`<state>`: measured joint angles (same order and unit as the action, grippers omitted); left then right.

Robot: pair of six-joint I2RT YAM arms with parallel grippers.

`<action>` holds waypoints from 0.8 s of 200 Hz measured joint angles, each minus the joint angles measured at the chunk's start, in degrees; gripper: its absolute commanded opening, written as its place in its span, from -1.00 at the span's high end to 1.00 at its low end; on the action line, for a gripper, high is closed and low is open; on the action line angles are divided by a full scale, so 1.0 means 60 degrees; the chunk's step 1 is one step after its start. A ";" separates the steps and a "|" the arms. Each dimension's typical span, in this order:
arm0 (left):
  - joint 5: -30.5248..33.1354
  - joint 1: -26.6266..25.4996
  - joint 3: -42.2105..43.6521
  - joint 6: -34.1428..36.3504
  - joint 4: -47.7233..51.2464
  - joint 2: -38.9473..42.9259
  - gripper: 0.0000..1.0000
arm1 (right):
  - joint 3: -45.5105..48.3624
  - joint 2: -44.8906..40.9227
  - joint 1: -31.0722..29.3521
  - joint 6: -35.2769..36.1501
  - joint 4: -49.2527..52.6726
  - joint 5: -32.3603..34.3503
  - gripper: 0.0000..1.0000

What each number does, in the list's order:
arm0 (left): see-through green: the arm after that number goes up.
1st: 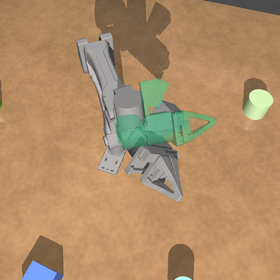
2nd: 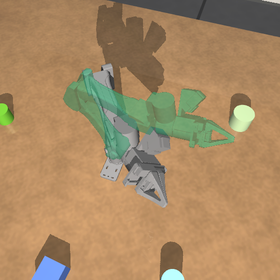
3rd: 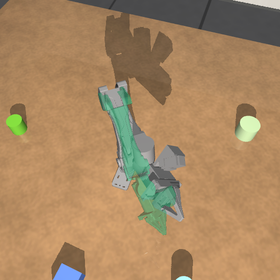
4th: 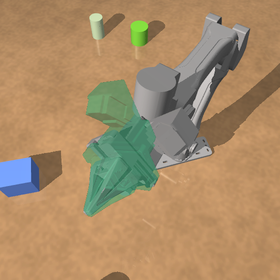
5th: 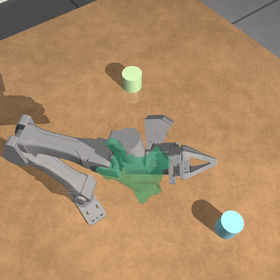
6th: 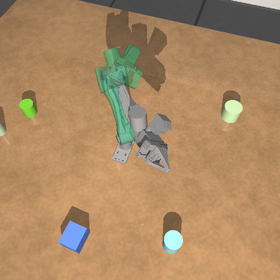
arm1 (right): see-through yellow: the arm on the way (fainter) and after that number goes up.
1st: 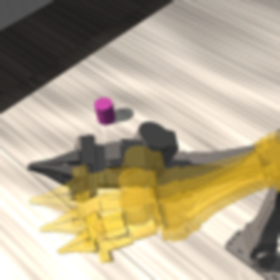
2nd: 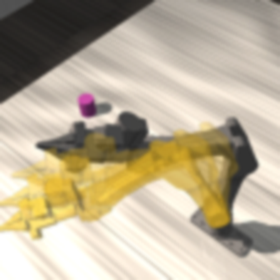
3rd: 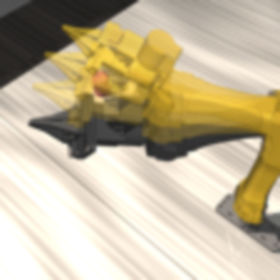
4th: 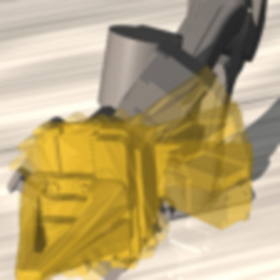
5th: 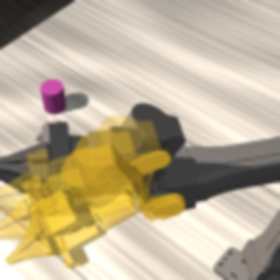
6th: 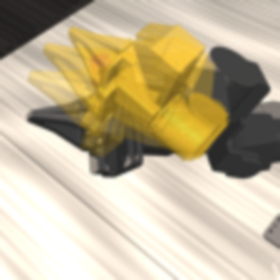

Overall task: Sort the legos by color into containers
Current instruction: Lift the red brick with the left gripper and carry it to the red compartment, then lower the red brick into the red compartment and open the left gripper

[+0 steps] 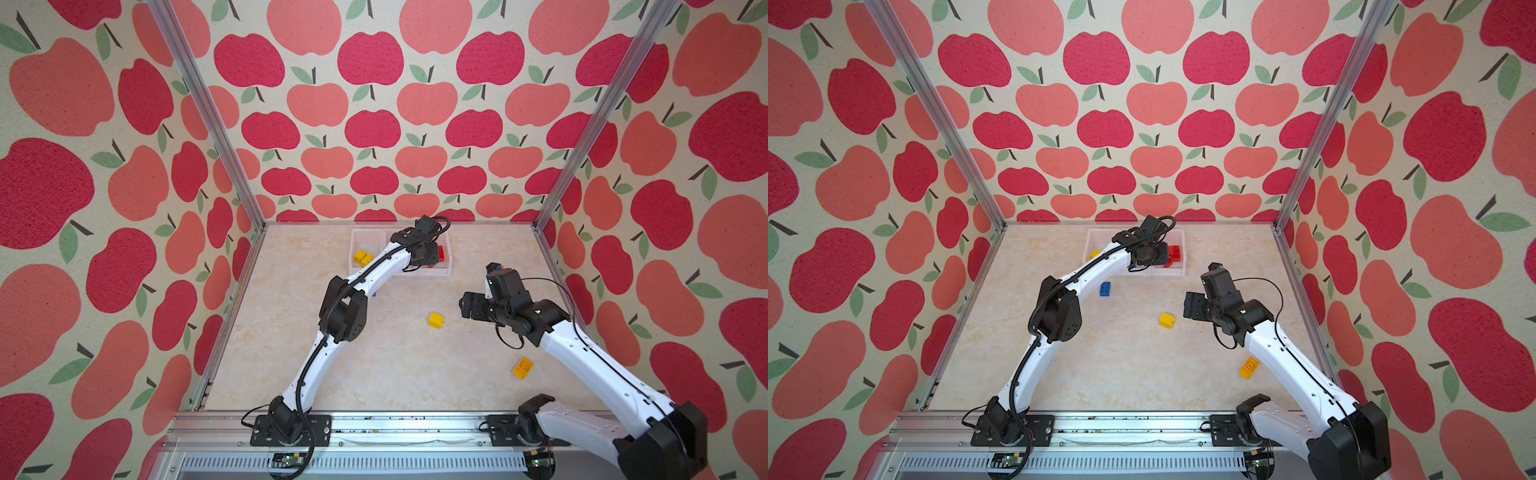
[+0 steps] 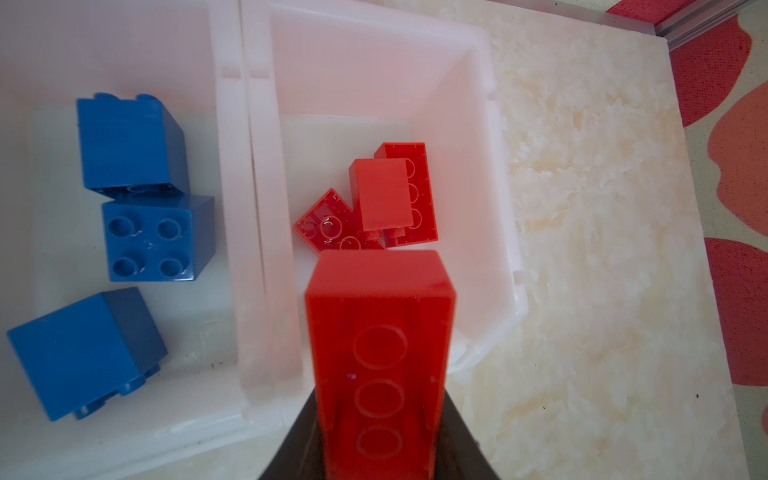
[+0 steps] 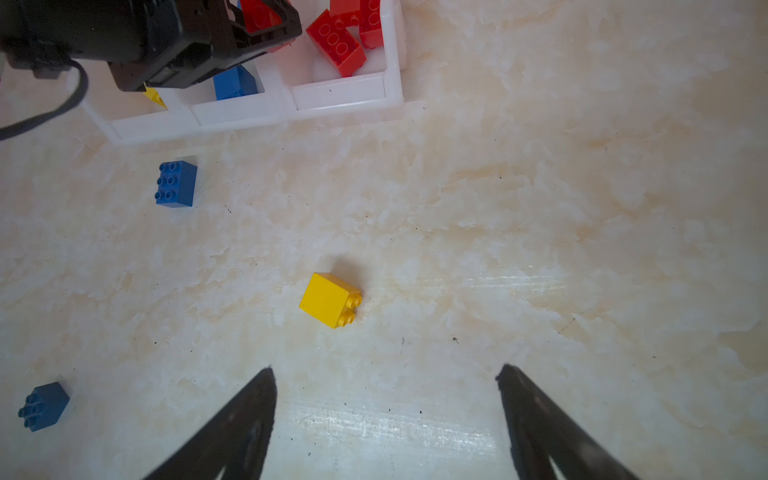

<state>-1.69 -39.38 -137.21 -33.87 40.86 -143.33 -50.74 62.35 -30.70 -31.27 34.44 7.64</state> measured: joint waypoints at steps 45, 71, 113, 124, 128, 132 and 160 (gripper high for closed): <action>-0.0226 0.0113 -0.0466 -0.0007 -0.0142 -0.0514 0.21 | 0.0000 0.0000 0.0015 -0.0036 0.0033 -0.0004 -0.73; -0.0310 0.0076 -0.0506 0.0000 -0.0175 -0.0579 -0.07 | 0.0000 0.0000 0.0015 -0.0058 0.0040 -0.0004 -0.73; -0.0321 0.0040 -0.0535 0.0062 -0.0255 -0.0579 -0.29 | 0.0000 0.0000 0.0015 -0.0062 0.0036 -0.0004 -0.73; -0.0328 0.0040 -0.0535 0.0058 -0.0288 -0.0579 -0.33 | 0.0000 0.0000 0.0015 -0.0062 0.0036 -0.0004 -0.73; -0.0331 0.0040 -0.0535 0.0066 -0.0299 -0.0579 -0.34 | 0.0000 0.0000 0.0015 -0.0062 0.0036 -0.0004 -0.73; -0.0335 0.0036 -0.0535 0.0062 -0.0310 -0.0579 -0.35 | 0.0000 0.0004 0.0015 -0.0058 0.0036 -0.0004 -0.73; -0.0335 0.0004 -0.0535 0.0109 -0.0357 -0.0576 -0.42 | 0.0000 0.0000 0.0015 -0.0062 0.0036 -0.0004 -0.73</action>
<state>-3.70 -39.35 -140.42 -33.21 38.72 -146.78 -50.74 62.35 -30.61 -31.64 34.65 7.62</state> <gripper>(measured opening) 0.697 0.865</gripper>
